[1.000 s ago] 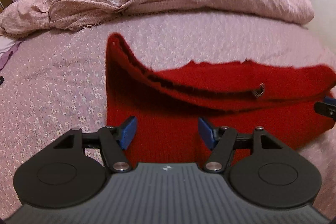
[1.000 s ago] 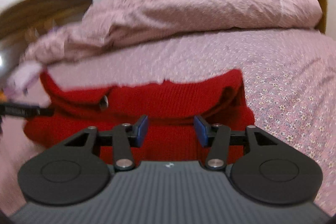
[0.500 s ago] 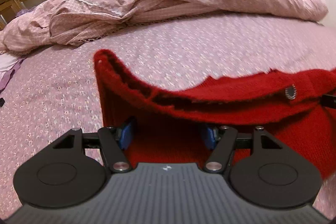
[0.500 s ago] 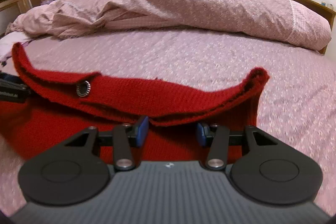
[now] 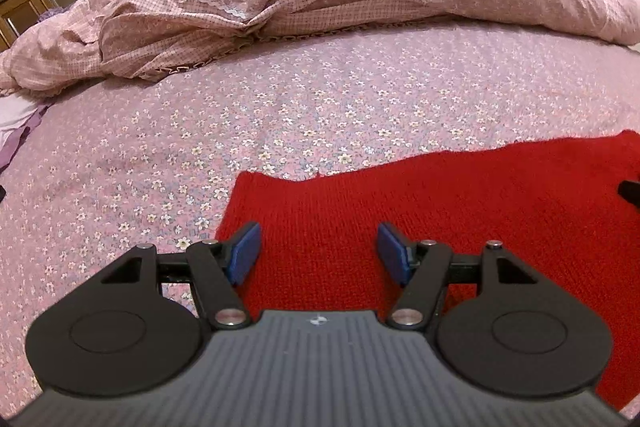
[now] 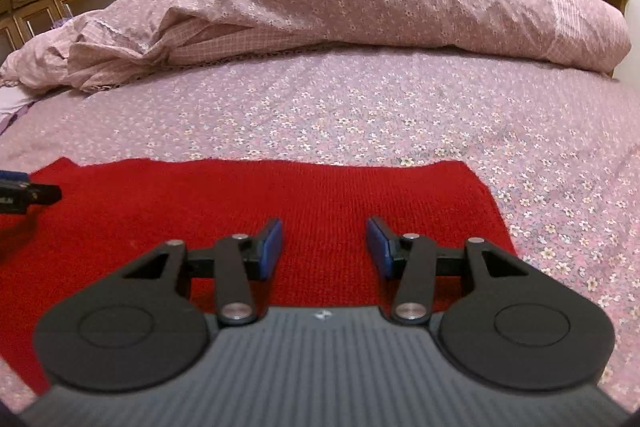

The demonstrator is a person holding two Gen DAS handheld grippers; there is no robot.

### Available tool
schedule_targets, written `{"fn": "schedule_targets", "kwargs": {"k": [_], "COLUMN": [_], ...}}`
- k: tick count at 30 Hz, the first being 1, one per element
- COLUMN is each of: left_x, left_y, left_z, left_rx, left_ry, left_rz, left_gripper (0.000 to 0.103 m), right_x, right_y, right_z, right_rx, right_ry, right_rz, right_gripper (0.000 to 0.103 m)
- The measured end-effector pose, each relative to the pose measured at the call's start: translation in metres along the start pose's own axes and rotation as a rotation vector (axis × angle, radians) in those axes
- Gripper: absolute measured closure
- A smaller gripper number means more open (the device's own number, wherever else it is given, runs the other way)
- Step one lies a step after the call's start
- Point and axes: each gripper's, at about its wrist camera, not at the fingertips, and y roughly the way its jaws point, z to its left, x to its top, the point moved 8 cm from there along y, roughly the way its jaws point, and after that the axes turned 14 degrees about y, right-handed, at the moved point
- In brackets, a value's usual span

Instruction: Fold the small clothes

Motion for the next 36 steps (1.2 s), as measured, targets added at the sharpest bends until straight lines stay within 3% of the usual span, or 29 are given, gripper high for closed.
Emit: {"fn": "schedule_targets", "kwargs": {"k": [6,13,20,24,33,35,36], "left_x": [0.000,-0.016,-0.055,-0.070,-0.093,-0.098,-0.098], "left_y": [-0.020,-0.072,-0.100,-0.109,-0.106,-0.103,-0.102], "left_z": [0.004,0.002,0.004,0.016,0.018,0.017,0.017], "left_rx": [-0.008,0.003,0.030,0.015,-0.026,-0.026,-0.026], "left_ry": [-0.015,-0.064,-0.088,-0.142,-0.176,-0.170,-0.169], "left_rz": [0.004,-0.024,0.023,0.033,0.061,0.077,0.081], "left_gripper": [0.033,0.033,0.033,0.033,0.032,0.032,0.032], "right_x": [0.007,0.004,-0.005,-0.013,-0.046,-0.050,-0.052], "right_y": [-0.009,-0.061,-0.116,-0.126,-0.103,-0.103,-0.104], "right_z": [-0.003,-0.004,-0.039,-0.068,-0.084,-0.080,-0.079], "right_rx": [0.018,0.035,-0.053,-0.097,0.054,0.070,0.067], "right_ry": [0.065,0.115,0.182,0.239,0.443,0.451,0.447], "right_rz": [0.006,-0.050,-0.153,-0.159,-0.049,-0.045,-0.046], "right_gripper": [0.054,0.054,0.054,0.054,0.051,0.055,0.066]}}
